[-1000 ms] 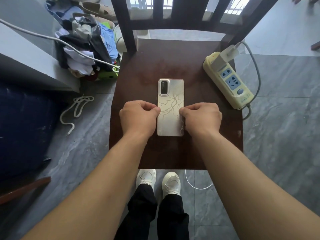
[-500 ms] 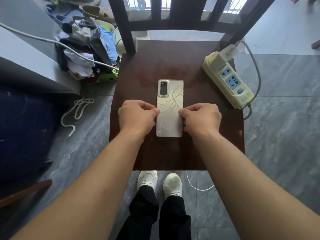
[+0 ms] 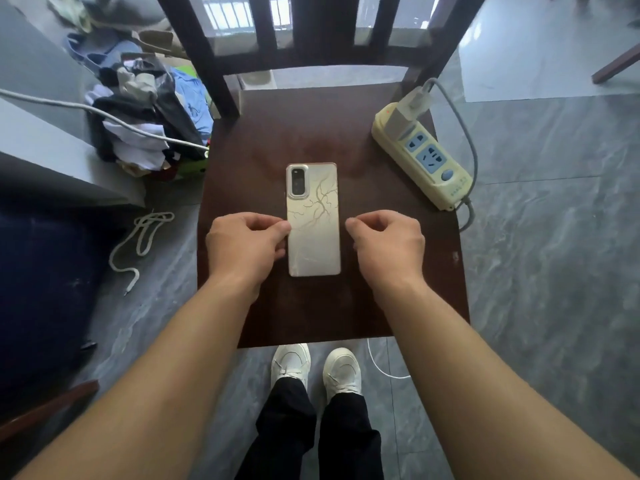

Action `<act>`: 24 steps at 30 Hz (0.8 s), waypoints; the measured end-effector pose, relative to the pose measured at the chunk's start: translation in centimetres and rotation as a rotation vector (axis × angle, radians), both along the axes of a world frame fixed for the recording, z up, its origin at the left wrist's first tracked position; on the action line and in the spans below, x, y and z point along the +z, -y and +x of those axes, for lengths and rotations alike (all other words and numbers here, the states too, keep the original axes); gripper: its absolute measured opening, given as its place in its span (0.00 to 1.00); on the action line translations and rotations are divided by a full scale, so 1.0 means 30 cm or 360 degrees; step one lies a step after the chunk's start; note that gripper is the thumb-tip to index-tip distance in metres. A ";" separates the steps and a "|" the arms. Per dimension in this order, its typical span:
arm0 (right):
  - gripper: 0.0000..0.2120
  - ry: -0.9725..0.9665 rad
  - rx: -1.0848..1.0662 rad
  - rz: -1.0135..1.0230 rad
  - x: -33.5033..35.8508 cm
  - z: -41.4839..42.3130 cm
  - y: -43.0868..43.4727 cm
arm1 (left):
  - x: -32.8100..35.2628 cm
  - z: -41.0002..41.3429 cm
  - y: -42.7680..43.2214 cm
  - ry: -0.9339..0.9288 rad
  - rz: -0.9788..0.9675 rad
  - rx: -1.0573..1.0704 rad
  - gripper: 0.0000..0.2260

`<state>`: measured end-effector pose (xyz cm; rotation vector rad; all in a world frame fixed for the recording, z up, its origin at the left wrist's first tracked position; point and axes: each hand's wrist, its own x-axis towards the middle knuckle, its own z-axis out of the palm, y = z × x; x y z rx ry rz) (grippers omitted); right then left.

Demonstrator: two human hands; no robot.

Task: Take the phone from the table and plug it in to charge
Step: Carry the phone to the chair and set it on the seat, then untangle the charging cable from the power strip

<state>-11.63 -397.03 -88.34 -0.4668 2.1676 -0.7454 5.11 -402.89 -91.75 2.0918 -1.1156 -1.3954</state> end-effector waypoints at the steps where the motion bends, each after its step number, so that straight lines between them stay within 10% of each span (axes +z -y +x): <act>1: 0.04 0.0011 -0.0085 -0.0031 0.004 -0.022 -0.029 | 0.009 -0.002 -0.013 0.0016 -0.0055 -0.0018 0.03; 11: 0.12 -0.0063 -0.0573 -0.0287 0.040 -0.236 -0.224 | 0.148 -0.196 -0.186 -0.0178 -0.0620 -0.0457 0.07; 24: 0.10 -0.0261 -0.0027 -0.0328 0.027 -0.407 -0.118 | 0.135 -0.560 -0.129 -0.0394 -0.0585 -0.0873 0.08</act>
